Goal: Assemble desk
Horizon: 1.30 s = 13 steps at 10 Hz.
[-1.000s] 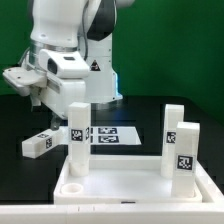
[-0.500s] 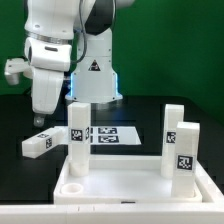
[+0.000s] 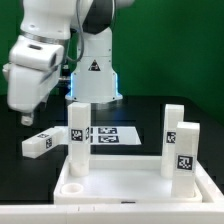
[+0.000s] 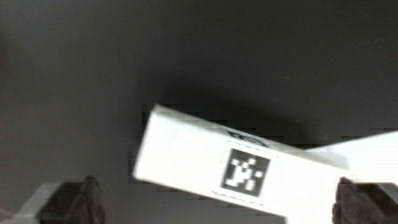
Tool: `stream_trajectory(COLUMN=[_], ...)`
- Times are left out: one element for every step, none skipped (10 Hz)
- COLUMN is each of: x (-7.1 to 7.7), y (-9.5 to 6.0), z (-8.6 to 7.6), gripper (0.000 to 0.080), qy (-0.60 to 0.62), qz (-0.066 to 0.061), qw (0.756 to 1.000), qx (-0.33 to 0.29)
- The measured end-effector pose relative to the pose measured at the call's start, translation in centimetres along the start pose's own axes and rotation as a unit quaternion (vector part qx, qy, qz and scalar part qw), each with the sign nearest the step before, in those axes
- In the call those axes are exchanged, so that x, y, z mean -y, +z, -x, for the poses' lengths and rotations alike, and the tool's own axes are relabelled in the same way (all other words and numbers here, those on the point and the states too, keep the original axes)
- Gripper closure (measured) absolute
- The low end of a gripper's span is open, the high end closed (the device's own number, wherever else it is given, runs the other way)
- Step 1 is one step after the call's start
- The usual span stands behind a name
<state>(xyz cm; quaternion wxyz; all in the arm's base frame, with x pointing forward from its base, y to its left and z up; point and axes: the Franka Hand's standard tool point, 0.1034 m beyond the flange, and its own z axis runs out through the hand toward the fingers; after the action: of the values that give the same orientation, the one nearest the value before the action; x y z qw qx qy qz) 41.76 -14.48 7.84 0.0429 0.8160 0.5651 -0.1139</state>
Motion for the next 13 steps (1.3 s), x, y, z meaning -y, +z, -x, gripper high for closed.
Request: stream_trajectory(x=[-0.7, -0.8, -1.1, -1.2, -1.1, -1.0, -1.0, -1.2, -1.3, -1.1, -0.4, -0.2, -0.3], y=[0.2, 0.9, 1.5, 1.5, 1.6, 1.6, 1.7, 1.9, 2.2, 2.8, 3.3, 3.8, 3.6], z=[-0.1, 0.1, 0.4, 0.1, -0.1, -0.2, -0.3, -0.4, -0.6, -0.8, -0.8, -0.8, -1.3], gripper=[0.0151, 0.0151, 0.0151, 0.0151, 0.0151, 0.0151, 0.0151, 0.0151, 0.0151, 0.0151, 0.0151, 0.0151, 0.0151], qy=[0.122, 0.183, 0.195, 0.235, 0.269, 0.290, 0.338, 0.425, 0.489, 0.550, 0.600, 0.629, 0.651], qz=[-0.009, -0.026, -0.042, -0.042, -0.044, -0.045, -0.053, -0.074, -0.097, -0.129, -0.166, -0.165, -0.164], qw=[0.992, 0.983, 0.980, 0.971, 0.962, 0.956, 0.939, 0.902, 0.866, 0.824, 0.782, 0.758, 0.740], qx=[0.001, 0.012, 0.020, 0.017, 0.016, 0.016, 0.015, 0.022, 0.030, 0.035, 0.043, 0.046, 0.049])
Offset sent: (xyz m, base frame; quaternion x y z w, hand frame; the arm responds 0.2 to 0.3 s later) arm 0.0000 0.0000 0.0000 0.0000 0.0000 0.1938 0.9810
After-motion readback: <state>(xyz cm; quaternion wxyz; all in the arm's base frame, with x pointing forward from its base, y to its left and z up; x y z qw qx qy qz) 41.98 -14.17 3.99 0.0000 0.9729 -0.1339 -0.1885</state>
